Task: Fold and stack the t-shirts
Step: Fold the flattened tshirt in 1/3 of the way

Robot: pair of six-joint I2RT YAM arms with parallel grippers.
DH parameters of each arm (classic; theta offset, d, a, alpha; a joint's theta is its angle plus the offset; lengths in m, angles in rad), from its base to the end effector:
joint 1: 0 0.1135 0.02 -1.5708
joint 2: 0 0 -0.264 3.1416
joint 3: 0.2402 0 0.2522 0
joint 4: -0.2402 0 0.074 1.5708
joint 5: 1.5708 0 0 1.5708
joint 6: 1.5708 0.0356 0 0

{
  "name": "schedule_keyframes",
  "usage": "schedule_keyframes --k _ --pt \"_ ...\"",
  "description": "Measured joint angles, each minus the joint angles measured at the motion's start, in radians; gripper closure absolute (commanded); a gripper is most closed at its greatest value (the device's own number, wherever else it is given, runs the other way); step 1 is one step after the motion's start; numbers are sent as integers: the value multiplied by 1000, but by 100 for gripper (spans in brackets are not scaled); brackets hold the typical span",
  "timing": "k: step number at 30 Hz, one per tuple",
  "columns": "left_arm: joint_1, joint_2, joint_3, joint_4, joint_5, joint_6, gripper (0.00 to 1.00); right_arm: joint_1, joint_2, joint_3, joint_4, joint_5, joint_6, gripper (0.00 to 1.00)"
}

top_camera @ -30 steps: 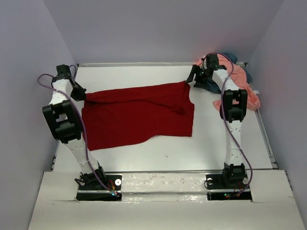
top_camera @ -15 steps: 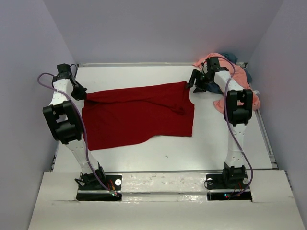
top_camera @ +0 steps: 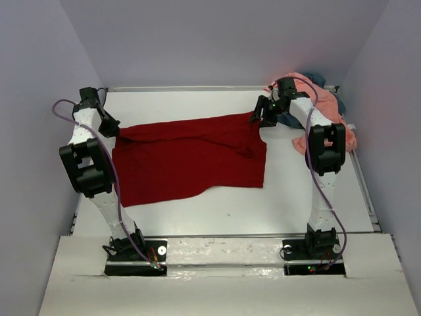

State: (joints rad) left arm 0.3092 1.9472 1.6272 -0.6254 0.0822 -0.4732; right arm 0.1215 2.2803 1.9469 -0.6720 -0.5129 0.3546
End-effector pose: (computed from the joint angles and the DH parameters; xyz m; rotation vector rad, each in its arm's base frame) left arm 0.4129 0.1288 0.2502 -0.9298 2.3421 -0.1700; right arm 0.4936 0.0779 0.2016 0.1053 2.5953 0.8374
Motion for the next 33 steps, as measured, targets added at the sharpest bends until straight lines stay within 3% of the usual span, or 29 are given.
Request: schedule_keyframes --k 14,33 --pt "0 0 5 -12 -11 1 100 5 116 74 5 -13 19 43" --pt "0 0 10 -19 -12 1 100 12 119 95 7 -36 42 45"
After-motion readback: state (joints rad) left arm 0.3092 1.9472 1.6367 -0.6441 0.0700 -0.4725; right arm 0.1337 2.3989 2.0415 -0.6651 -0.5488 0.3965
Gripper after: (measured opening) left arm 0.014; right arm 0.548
